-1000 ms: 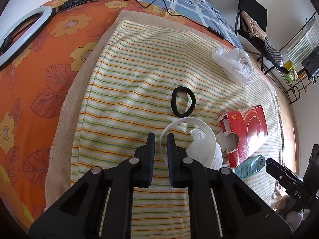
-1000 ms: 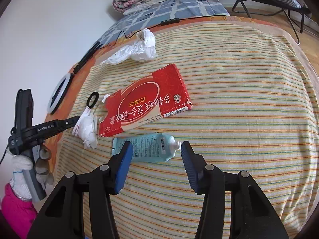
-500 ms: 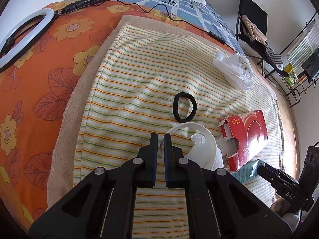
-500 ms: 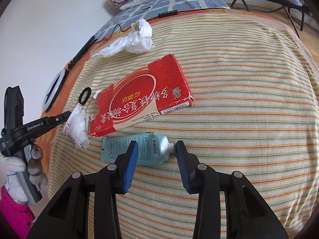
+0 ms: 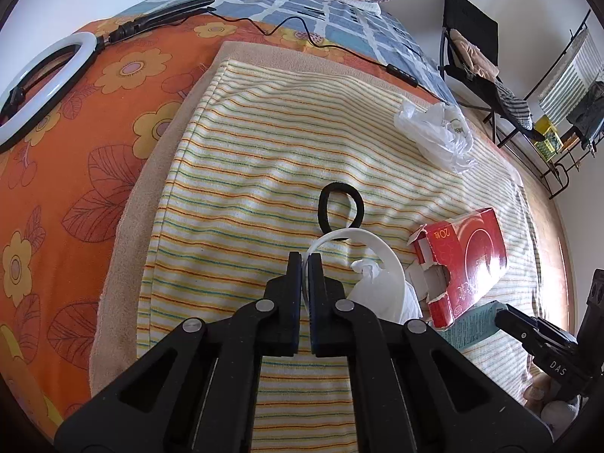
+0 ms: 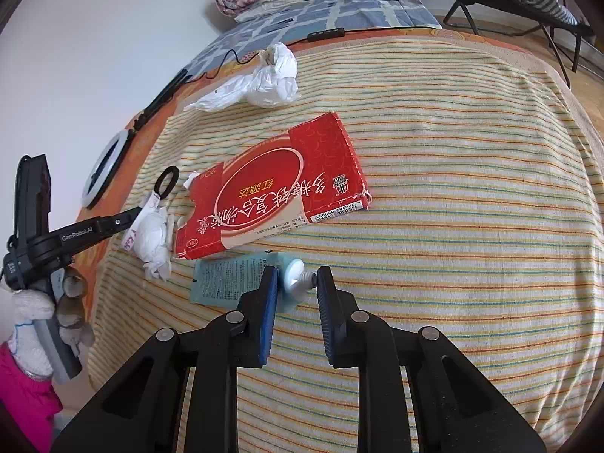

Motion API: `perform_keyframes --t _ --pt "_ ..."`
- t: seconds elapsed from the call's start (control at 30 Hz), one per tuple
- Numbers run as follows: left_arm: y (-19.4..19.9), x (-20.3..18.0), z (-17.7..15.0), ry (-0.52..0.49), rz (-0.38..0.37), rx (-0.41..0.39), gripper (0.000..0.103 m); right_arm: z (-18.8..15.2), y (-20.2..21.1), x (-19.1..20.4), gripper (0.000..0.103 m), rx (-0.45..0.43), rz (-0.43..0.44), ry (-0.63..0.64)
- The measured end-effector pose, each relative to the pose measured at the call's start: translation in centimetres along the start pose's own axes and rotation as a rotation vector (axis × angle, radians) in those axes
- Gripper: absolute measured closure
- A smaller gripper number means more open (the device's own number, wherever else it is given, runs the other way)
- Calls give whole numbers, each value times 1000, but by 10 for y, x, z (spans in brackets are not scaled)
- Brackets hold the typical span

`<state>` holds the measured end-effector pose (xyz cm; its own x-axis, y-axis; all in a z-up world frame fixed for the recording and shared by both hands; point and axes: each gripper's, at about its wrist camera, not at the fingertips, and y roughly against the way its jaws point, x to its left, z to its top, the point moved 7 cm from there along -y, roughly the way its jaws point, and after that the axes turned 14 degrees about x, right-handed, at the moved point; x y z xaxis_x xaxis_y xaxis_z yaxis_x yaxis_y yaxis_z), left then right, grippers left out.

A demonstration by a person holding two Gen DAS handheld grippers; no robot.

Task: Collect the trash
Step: 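Grasp the white wrapping with the left tool while the right tool grasps the blue tube, then carry the wrapping and blue tube to the blue basket and open both tools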

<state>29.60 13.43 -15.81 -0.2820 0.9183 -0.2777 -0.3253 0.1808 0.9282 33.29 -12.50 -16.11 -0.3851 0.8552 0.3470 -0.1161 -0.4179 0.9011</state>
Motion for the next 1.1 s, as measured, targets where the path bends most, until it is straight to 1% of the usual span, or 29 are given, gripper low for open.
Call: perform_keyframes --t 0.1,0.2,0.3,0.4,0.5,0.67,0.77,0.93,1.1 --pt "10 1 0 5 -12 -19 103 -1 10 3 85 -27 -17 18" --pt "22 -1 0 -3 -25 -38 103 -2 19 11 85 -57 -57 58" --pt "34 -3 -2 -1 -36 -58 103 -5 28 18 86 -77 -67 81" --pt "48 -7 -6 -20 -32 -82 103 -7 38 24 86 -102 -83 110" --pt "58 -12 -12 -38 -32 -93 103 -10 49 32 86 -128 -118 150" --pt "71 -19 -29 -69 -32 -98 103 -20 62 39 86 -146 -135 181" --pt "80 -28 -42 -111 -8 -112 103 -30 71 45 86 -158 -145 206" --pt "92 -40 -68 -165 6 -121 103 -48 85 56 86 -178 -152 249" --pt "104 -52 -97 -220 18 -132 103 -70 91 61 86 -172 -136 262"
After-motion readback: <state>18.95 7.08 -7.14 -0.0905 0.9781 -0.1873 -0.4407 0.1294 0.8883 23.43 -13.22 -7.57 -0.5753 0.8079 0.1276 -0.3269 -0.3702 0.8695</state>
